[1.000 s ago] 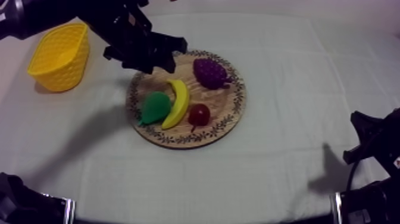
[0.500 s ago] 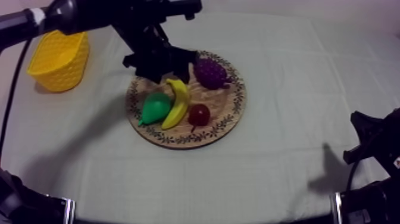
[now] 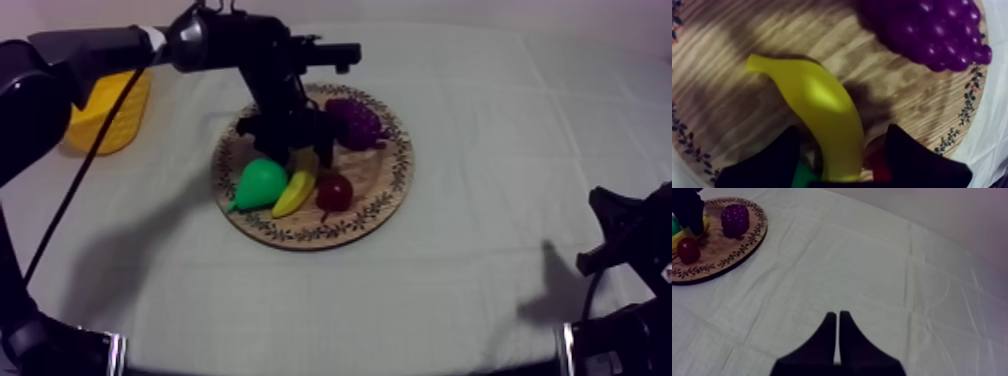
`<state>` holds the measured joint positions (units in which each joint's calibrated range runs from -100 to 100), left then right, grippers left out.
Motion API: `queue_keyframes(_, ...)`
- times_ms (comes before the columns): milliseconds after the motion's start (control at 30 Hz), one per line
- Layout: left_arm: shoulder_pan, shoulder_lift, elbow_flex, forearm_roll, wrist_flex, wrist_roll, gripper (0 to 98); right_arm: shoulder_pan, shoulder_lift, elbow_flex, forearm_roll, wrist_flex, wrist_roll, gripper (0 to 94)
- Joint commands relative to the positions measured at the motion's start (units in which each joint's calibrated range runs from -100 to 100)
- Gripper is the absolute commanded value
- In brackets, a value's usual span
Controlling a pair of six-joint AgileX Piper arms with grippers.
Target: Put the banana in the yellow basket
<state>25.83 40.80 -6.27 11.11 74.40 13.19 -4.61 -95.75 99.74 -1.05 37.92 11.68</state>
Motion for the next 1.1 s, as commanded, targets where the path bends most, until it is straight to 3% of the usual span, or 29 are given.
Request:
queue_keyframes(0,-0.02,1.16,-1.05,0.02,0.67,0.20,61.1,0.02,-0.01,0.04,0.00,-0.02,0.02,0.4)
queue_keyframes(333,-0.32,2.73,-2.70,-1.32,1.69,2.65,30.6,0.02,-0.01,0.04,0.00,-0.02,0.02,0.4)
queue_keyframes(467,-0.37,3.17,-2.70,-1.55,1.76,3.10,23.3,0.02,-0.01,0.04,0.00,-0.02,0.02,0.4)
queue_keyframes(700,-0.13,0.70,-4.04,-2.27,2.21,2.67,20.8,0.02,-0.01,0.04,0.00,-0.02,0.02,0.4)
queue_keyframes(1067,-1.46,-15.80,-10.74,-6.44,10.78,3.20,20.9,0.02,-0.01,0.04,0.00,-0.02,0.01,0.4)
